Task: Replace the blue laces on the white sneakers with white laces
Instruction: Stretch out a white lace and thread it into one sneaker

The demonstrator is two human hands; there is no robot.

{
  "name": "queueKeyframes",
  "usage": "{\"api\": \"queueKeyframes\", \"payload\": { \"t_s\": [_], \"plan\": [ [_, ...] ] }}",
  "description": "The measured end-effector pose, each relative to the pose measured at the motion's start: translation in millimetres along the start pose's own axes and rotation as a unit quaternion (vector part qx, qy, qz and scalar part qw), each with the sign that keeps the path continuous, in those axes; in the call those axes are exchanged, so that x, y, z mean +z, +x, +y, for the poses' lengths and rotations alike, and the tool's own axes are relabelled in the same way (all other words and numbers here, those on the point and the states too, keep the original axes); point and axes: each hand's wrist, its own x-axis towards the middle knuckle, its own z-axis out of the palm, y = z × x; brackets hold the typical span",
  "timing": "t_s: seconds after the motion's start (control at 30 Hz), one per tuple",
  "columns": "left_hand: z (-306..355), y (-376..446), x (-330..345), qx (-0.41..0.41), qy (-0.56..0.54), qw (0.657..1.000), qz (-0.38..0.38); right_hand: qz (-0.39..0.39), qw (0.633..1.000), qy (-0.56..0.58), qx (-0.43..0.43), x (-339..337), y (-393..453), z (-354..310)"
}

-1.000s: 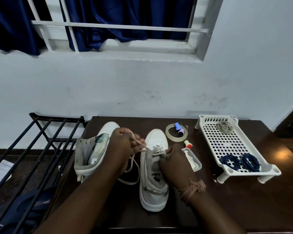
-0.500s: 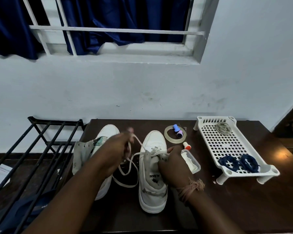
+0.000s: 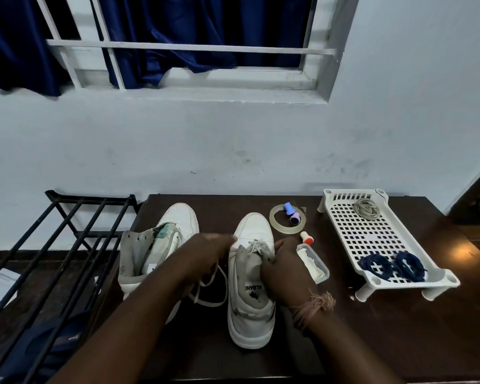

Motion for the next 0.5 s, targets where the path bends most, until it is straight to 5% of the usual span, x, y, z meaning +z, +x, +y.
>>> {"api": "queueKeyframes", "payload": {
  "t_s": [0.1, 0.23, 0.5],
  "plan": [
    [7, 2, -3, 0.045, -0.254, 0.965, 0.055, -0.004, 1.000, 0.000, -0.004, 2, 2, 2],
    [8, 7, -5, -0.026, -0.468, 0.883, -0.003, 0.006, 1.000, -0.030, -0.007, 1, 2, 4],
    [-16, 20, 5, -0.026, -0.137, 0.983, 0.122, -0.030, 0.998, -0.022, 0.048, 3, 3, 2]
  ]
}}
